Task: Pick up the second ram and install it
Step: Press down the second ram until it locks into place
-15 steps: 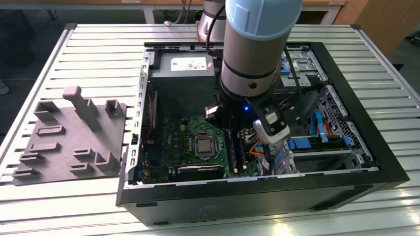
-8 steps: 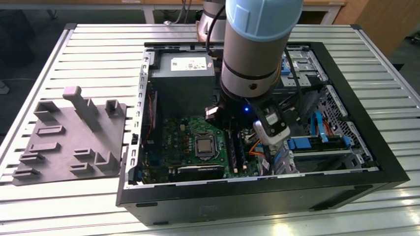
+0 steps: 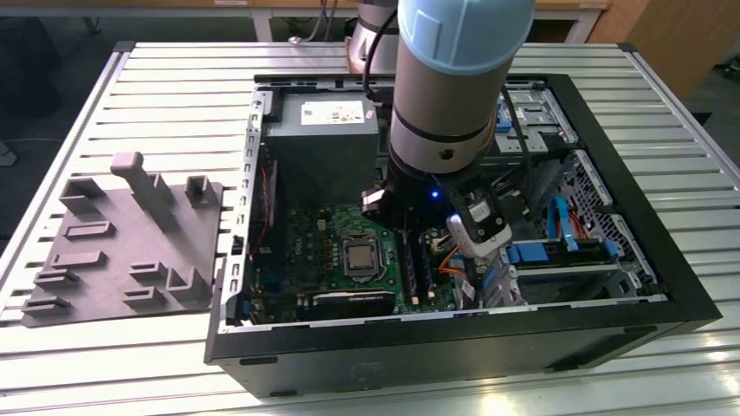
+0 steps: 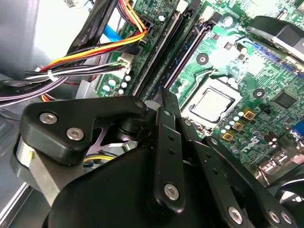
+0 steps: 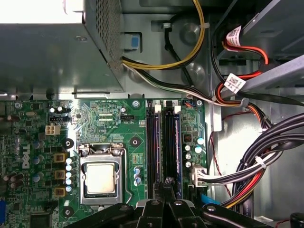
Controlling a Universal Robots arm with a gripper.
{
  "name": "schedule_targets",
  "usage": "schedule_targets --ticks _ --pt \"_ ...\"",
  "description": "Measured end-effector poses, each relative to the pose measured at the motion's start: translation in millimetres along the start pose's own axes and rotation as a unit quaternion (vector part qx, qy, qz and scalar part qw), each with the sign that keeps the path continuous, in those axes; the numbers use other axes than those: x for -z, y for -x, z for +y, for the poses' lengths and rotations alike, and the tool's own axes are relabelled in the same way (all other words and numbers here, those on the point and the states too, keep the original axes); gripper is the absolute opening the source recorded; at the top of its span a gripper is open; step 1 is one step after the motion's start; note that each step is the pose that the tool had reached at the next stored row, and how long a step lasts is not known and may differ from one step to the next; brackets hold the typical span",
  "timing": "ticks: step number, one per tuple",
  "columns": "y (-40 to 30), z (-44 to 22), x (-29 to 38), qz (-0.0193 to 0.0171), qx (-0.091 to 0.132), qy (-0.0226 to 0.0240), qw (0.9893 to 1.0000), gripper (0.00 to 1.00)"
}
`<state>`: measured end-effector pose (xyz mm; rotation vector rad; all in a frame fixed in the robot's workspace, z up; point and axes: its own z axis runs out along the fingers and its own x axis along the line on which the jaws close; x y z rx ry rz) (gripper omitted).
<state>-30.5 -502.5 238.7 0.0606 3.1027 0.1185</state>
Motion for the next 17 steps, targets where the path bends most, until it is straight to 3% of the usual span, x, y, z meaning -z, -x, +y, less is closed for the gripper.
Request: schedule_targets --ticks 2,17 --pt "0.2 -3.8 0.3 0.0 0.0 0.0 1.0 0.11" --pt "0.4 -9.4 0.8 0.0 0.0 -0.0001 1.0 0.11"
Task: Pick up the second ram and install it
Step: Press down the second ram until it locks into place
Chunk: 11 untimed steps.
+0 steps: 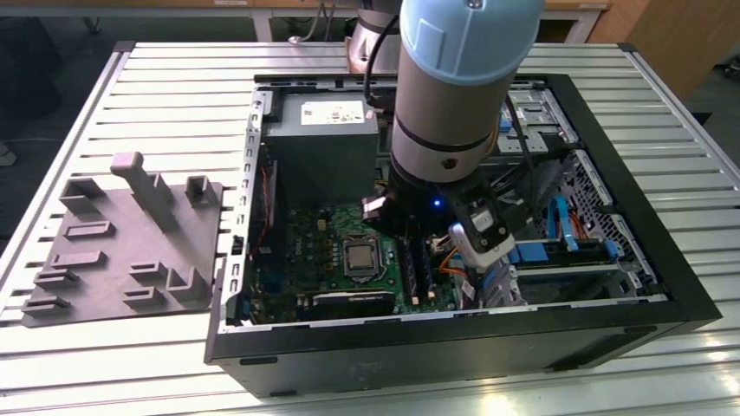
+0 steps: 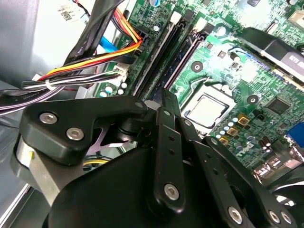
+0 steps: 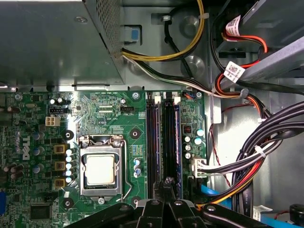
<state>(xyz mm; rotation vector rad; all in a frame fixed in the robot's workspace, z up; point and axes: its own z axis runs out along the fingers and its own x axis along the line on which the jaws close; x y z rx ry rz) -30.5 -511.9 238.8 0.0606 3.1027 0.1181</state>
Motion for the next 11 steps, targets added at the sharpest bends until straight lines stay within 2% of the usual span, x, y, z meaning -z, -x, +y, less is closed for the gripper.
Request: schedule_targets --ticks 11 --pt "0.2 -4.1 0.3 0.0 0.0 0.0 1.0 0.11"
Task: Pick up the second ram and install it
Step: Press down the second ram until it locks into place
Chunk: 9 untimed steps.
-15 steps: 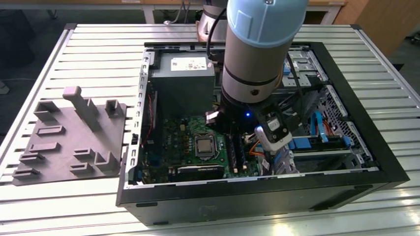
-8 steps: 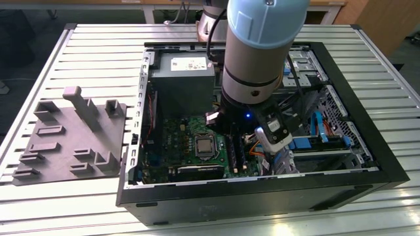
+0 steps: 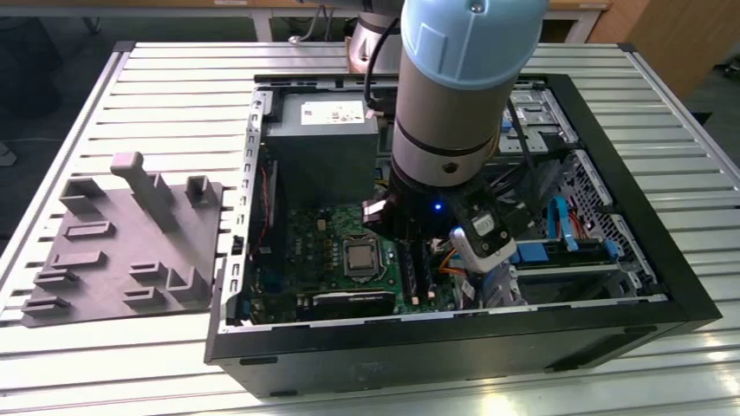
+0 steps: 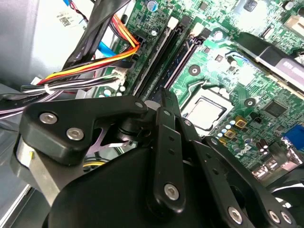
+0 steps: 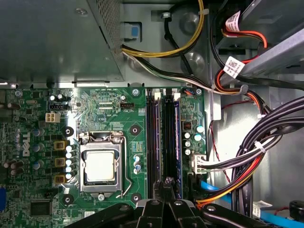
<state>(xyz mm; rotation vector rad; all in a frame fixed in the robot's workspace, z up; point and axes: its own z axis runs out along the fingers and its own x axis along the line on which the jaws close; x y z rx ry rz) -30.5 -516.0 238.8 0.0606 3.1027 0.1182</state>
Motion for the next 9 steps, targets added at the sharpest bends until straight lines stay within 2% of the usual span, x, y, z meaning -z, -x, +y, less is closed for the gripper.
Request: schedule_targets --ticks 9 --pt "0.2 -4.0 0.3 0.0 0.0 -0.0001 1.0 0.11"
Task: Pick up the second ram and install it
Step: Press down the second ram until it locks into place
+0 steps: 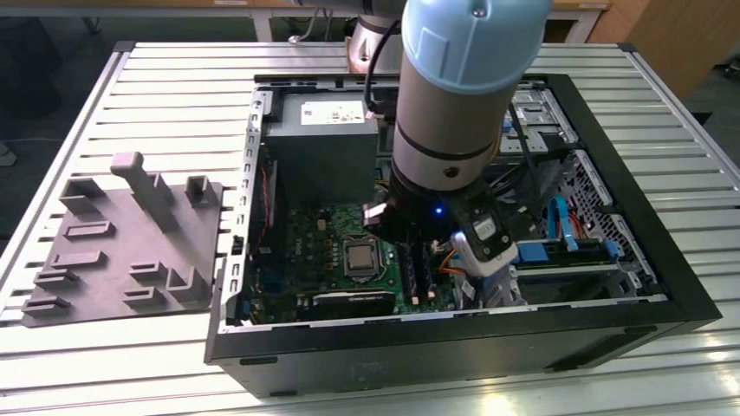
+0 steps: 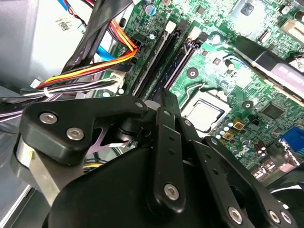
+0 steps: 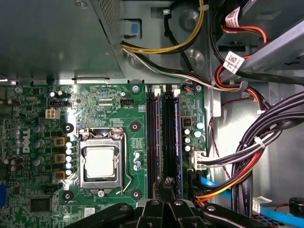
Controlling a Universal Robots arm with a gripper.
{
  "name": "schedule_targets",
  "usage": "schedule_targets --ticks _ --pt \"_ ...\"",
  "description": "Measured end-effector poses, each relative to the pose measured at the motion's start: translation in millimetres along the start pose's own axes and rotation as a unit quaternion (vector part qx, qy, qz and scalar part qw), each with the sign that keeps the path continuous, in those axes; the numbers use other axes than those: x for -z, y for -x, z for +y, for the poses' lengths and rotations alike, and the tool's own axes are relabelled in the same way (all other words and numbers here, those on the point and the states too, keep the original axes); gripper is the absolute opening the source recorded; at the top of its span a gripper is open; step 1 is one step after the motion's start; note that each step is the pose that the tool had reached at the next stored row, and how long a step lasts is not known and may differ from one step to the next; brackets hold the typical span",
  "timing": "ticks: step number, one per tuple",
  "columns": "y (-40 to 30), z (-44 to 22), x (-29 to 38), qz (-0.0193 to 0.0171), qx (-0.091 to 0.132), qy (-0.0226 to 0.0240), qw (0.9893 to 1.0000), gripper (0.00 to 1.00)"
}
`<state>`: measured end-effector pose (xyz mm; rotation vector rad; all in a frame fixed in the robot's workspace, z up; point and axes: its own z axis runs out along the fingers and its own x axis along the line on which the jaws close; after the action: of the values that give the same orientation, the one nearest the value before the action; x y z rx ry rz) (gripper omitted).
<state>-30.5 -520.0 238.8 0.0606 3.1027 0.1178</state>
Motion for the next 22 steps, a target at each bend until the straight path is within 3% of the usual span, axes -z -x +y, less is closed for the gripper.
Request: schedule_targets --ticks 22 --pt "0.2 -5.4 0.5 -0.0001 0.0 -0.0019 1.0 0.11"
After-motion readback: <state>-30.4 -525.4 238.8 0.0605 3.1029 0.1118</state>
